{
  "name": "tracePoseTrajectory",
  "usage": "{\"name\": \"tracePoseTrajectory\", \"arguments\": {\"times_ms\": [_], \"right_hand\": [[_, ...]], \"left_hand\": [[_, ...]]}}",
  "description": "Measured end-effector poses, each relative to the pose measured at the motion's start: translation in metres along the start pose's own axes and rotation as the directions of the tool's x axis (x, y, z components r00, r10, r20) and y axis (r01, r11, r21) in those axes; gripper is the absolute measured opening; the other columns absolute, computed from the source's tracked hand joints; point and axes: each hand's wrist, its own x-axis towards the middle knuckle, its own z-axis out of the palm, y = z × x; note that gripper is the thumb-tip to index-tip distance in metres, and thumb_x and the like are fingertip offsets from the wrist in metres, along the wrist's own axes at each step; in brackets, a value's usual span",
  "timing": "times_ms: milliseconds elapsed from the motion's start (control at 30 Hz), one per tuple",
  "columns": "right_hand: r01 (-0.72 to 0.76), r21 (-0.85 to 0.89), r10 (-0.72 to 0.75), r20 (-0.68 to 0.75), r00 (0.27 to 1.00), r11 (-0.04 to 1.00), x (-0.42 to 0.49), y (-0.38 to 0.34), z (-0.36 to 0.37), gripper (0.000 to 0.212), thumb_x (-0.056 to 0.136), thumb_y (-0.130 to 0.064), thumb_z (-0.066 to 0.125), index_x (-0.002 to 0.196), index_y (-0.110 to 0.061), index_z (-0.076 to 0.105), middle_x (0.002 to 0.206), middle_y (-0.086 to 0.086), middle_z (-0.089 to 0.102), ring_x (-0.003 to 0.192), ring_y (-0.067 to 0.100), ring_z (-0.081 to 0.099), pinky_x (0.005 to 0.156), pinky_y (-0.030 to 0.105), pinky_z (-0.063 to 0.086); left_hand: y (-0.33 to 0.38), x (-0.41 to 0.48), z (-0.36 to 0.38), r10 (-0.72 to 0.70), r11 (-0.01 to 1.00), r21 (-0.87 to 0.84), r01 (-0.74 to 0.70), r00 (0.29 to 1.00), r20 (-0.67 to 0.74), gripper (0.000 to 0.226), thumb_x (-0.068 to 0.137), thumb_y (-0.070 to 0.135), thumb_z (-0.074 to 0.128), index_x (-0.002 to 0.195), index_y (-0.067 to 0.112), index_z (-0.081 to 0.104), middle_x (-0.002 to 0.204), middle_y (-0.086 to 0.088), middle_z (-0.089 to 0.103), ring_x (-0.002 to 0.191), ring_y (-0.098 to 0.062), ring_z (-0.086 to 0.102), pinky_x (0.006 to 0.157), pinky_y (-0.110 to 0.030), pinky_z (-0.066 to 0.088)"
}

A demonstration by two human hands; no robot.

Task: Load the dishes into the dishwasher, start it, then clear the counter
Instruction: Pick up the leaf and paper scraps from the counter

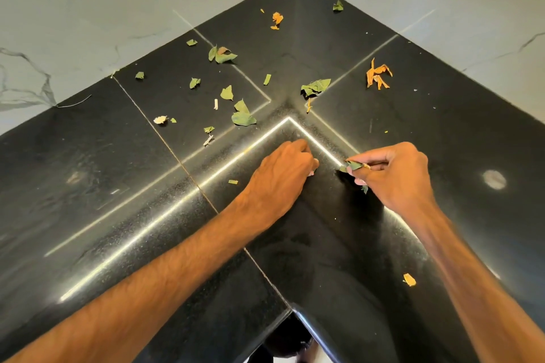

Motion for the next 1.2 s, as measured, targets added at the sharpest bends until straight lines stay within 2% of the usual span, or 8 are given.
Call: {"name": "tracePoseTrajectory", "arguments": {"times_ms": [133,300,467,600,700,867,1100,1200], "right_hand": [[-0.030,0.032,0.030,0.006,1.000,0.999,-0.004,0.002,-0.001,0.014,0.081,-0.006,0.081,0.085,-0.020,0.082,0.063,-0.001,0.073,0.057,0.004,0.070,0.051,0.010,0.047],[-0.038,0.051,0.037,0.012,0.999,0.998,-0.008,-0.001,0.003,0.019,0.079,-0.008,0.083,0.080,-0.027,0.081,0.061,-0.003,0.073,0.060,0.005,0.071,0.068,0.027,0.059],[-0.043,0.085,0.041,0.022,0.999,0.995,-0.008,-0.003,0.005,0.015,0.079,-0.009,0.084,0.082,-0.023,0.082,0.065,-0.001,0.074,0.063,0.008,0.073,0.075,0.035,0.062],[-0.064,0.134,0.061,0.026,0.998,0.989,-0.005,-0.005,0.003,0.015,0.077,-0.008,0.085,0.085,-0.021,0.082,0.069,-0.001,0.076,0.062,0.008,0.073,0.065,0.023,0.060],[-0.075,0.192,0.069,0.038,0.997,0.979,-0.005,-0.005,0.002,0.015,0.077,-0.009,0.085,0.088,-0.018,0.082,0.075,-0.001,0.077,0.063,0.008,0.073,0.057,0.012,0.054],[-0.104,0.294,0.077,0.100,0.992,0.950,-0.015,-0.002,0.007,0.017,0.077,-0.006,0.085,0.089,-0.018,0.083,0.079,0.001,0.078,0.073,0.017,0.076,0.077,0.032,0.062],[-0.160,0.413,0.078,0.209,0.975,0.897,-0.073,0.008,0.013,0.018,0.078,-0.006,0.083,0.091,-0.018,0.082,0.083,0.000,0.079,0.080,0.020,0.076,0.084,0.038,0.062],[-0.196,0.421,0.080,0.276,0.958,0.885,-0.117,0.014,0.014,0.019,0.079,-0.006,0.083,0.094,-0.017,0.082,0.084,-0.001,0.079,0.080,0.020,0.076,0.081,0.032,0.062]], "left_hand": [[0.009,0.000,-0.003,-0.026,0.998,0.061,0.024,0.999,0.039,0.015,0.087,-0.001,0.060,0.079,0.009,0.066,0.085,-0.005,0.061,0.074,-0.024,0.059,0.061,-0.040,0.053],[0.020,-0.002,-0.007,-0.010,0.996,0.089,0.006,0.999,0.050,0.022,0.077,-0.011,0.057,0.069,0.009,0.054,0.076,-0.008,0.059,0.070,-0.027,0.054,0.056,-0.039,0.045],[0.013,-0.009,0.002,-0.134,0.986,-0.110,0.126,0.989,-0.067,0.013,0.087,0.005,0.059,0.083,0.012,0.070,0.083,-0.002,0.070,0.078,-0.022,0.064,0.068,-0.039,0.054],[0.006,-0.004,-0.013,-0.406,0.786,-0.521,0.334,0.914,-0.026,0.011,0.083,0.012,0.071,0.086,0.015,0.081,0.078,0.007,0.076,0.071,-0.003,0.070,0.072,-0.023,0.059],[-0.003,-0.006,-0.018,-0.526,0.540,-0.708,0.455,0.839,0.138,0.008,0.081,0.009,0.078,0.087,0.013,0.081,0.077,0.003,0.077,0.072,-0.008,0.074,0.077,-0.027,0.061],[-0.002,-0.025,-0.032,-0.519,0.116,-0.852,0.511,0.762,0.387,0.016,0.083,0.005,0.079,0.098,0.006,0.077,0.090,-0.011,0.078,0.089,-0.023,0.076,0.085,-0.030,0.060],[0.018,-0.091,-0.047,-0.487,-0.029,-0.838,0.545,0.724,0.488,0.021,0.084,0.009,0.077,0.105,0.005,0.076,0.102,-0.013,0.076,0.101,-0.024,0.073,0.097,-0.037,0.055],[0.039,-0.134,-0.054,-0.491,-0.053,-0.821,0.568,0.701,0.517,0.020,0.084,0.010,0.076,0.104,0.006,0.077,0.102,-0.014,0.076,0.101,-0.026,0.073,0.095,-0.034,0.056]]}}
